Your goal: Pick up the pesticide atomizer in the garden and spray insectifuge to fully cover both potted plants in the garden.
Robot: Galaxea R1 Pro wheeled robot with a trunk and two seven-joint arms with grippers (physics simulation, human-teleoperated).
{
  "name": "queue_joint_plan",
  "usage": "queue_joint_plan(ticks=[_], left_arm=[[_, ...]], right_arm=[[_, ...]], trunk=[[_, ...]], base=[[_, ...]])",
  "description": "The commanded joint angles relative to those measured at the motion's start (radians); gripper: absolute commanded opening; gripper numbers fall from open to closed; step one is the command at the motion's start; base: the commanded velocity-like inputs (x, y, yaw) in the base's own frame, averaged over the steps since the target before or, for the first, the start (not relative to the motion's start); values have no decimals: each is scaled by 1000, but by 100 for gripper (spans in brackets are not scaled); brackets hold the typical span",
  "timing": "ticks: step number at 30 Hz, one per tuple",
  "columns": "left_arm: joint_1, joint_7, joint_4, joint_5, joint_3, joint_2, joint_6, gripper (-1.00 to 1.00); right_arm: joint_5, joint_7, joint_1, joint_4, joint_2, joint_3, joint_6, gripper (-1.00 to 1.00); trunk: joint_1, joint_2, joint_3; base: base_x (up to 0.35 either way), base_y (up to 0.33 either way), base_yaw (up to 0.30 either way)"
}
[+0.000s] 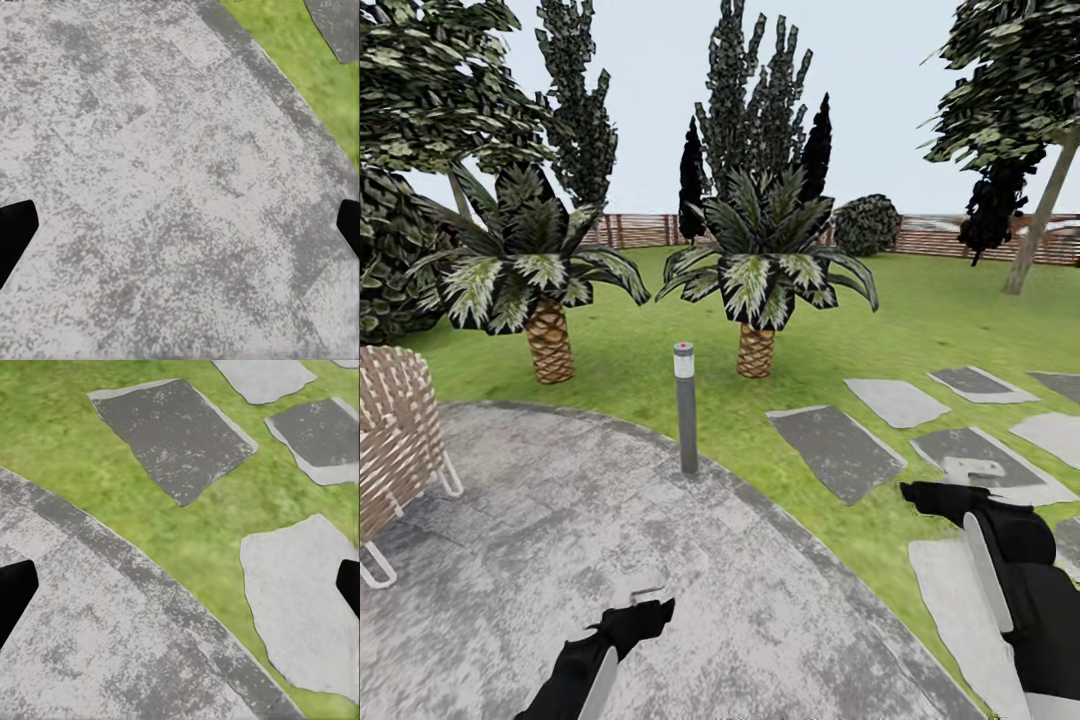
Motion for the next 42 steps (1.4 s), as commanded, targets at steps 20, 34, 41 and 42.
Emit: queue_joint_plan(ticks=[20, 34, 41, 42], left_arm=[[150, 13, -274, 145, 13, 20, 4, 100], [150, 12, -247, 148, 15, 20, -1, 100], [150, 11, -241, 148, 15, 20, -2, 100], [150, 11, -240, 148, 15, 20, -2, 100]], right_arm=[[-4, 3, -3, -72, 6, -19, 19, 100], [-4, 3, -2, -72, 11, -18, 20, 100], [-4, 3, -2, -72, 12, -17, 21, 100], [-4, 3, -2, -72, 12, -17, 21, 100]], trunk=[[0, -1, -20], [0, -1, -26], [0, -1, -26], [0, -1, -26]], base=[[0, 0, -220], [0, 0, -255], [0, 0, -274], [0, 0, -275]])
